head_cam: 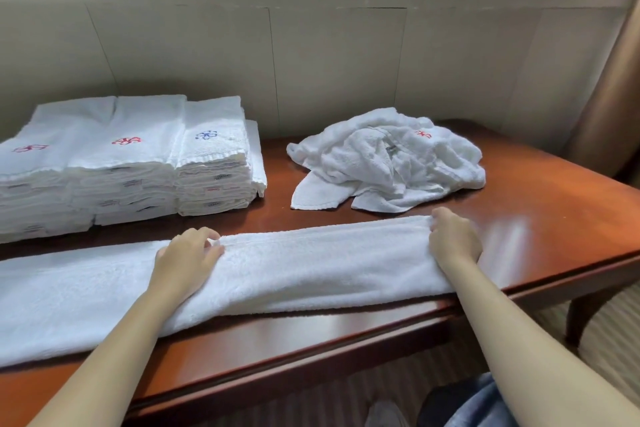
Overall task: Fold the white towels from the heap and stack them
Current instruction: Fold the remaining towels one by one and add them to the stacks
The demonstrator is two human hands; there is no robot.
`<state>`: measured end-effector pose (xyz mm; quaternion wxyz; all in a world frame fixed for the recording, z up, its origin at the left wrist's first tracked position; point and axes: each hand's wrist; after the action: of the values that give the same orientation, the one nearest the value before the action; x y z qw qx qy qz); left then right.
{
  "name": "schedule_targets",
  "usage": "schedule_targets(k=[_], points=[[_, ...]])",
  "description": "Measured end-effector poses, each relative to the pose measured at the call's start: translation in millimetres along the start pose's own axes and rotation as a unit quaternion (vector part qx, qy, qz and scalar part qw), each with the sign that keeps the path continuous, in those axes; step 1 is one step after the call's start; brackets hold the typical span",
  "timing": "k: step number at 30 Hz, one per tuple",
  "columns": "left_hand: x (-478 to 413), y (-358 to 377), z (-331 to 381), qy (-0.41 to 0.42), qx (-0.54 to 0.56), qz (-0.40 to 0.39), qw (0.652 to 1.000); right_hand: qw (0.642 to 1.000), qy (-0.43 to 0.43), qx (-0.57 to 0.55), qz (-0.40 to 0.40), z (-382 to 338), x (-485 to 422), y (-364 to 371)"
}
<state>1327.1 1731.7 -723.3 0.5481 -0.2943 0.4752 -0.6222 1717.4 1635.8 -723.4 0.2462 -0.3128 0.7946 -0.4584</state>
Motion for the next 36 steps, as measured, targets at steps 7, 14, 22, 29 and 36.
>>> schedule_targets(k=[7,14,22,29,36], points=[[22,-24,6,-0.066,-0.156,-0.081,0.982,0.991,-0.025,0.129,0.014,-2,-7,-1],[40,-18,-27,-0.107,-0.154,-0.196,0.963,0.950,-0.307,0.057,0.011,-90,44,29],[24,-21,-60,-0.073,-0.122,-0.146,0.979,0.893,-0.411,0.054,-0.177,-94,68,58],[29,-35,-86,-0.045,0.062,-0.066,0.995,0.850,-0.526,0.013,0.040,-114,117,36],[59,-61,-139,-0.291,-0.054,0.049,0.954,0.842,-0.516,0.142,-0.064,-136,174,56]])
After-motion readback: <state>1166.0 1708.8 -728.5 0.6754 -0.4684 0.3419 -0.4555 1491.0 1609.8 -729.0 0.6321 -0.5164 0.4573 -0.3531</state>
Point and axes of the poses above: each hand's wrist, its own x-axis away from the middle knuckle, its own y-axis out of the palm, z = x × y, and after that the axes turned 8 degrees about -z, right-handed
